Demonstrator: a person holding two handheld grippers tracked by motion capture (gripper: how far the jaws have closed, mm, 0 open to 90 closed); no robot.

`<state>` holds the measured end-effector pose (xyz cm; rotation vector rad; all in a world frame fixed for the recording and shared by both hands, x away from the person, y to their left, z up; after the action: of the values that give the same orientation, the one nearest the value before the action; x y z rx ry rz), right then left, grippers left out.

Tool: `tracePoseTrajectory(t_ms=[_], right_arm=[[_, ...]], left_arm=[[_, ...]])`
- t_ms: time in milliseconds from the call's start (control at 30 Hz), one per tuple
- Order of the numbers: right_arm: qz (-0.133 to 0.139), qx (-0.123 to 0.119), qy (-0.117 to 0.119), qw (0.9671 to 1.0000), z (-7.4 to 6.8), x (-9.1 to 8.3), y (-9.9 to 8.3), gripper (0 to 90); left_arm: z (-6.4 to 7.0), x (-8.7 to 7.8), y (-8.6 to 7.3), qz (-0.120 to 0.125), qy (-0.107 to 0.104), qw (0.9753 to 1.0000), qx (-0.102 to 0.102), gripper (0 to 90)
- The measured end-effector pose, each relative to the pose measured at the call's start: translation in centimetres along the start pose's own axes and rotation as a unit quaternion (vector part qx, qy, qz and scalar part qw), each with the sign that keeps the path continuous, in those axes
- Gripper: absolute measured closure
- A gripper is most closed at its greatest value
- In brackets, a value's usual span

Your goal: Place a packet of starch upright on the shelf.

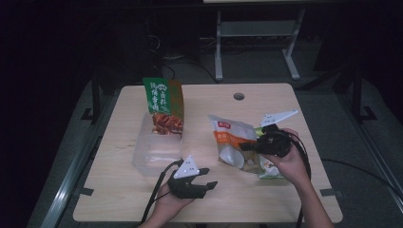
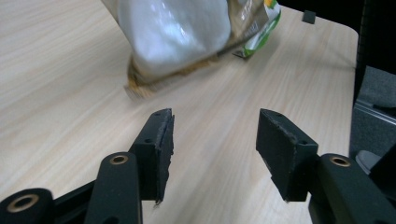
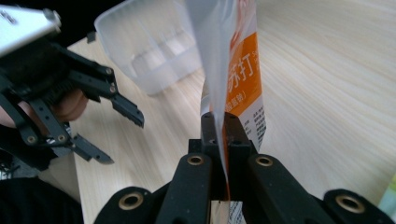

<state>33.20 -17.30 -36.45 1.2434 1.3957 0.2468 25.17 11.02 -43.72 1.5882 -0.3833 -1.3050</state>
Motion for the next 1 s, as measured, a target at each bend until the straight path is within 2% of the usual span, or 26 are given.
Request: tracePoseTrajectory(t_ms=[200,400,633,1000], right_arm=[[0.006,-0.01,0.005,0.9999,-0.4,0.1,1.4,90.0],[0.013,-0.02,0.013,0.9996,-0.8,0.4,2.7,90.0],[0.016,-0.028,0.02,0.9993,-1.2,0.6,4.0,90.0],[0.025,-0.043,0.036,0.9981,-2.1,1.5,6.5,90.0]], left_arm=[[0.2,-0.8,-0.6,0.001,0.0,1.0,0.003,42.8],[0.4,-1.3,-0.9,-0.004,-0.001,0.9999,0.016,39.4],[0.6,-1.6,-1.4,-0.001,-0.004,1.0,0.008,36.1],[0.5,-1.7,-1.8,-0.003,-0.007,0.9999,0.01,31.2]])
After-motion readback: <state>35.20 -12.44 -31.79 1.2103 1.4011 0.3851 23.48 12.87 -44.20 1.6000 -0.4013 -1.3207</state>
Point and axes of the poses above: each handheld gripper's, and its own axes: x roughly forward along the jaws, y roughly out of its top, z roughly to its right, the point moved 1 cm from there along x, roughly forward along the jaws, and after that the axes turned 1 degree about y, right-handed, at the moved point
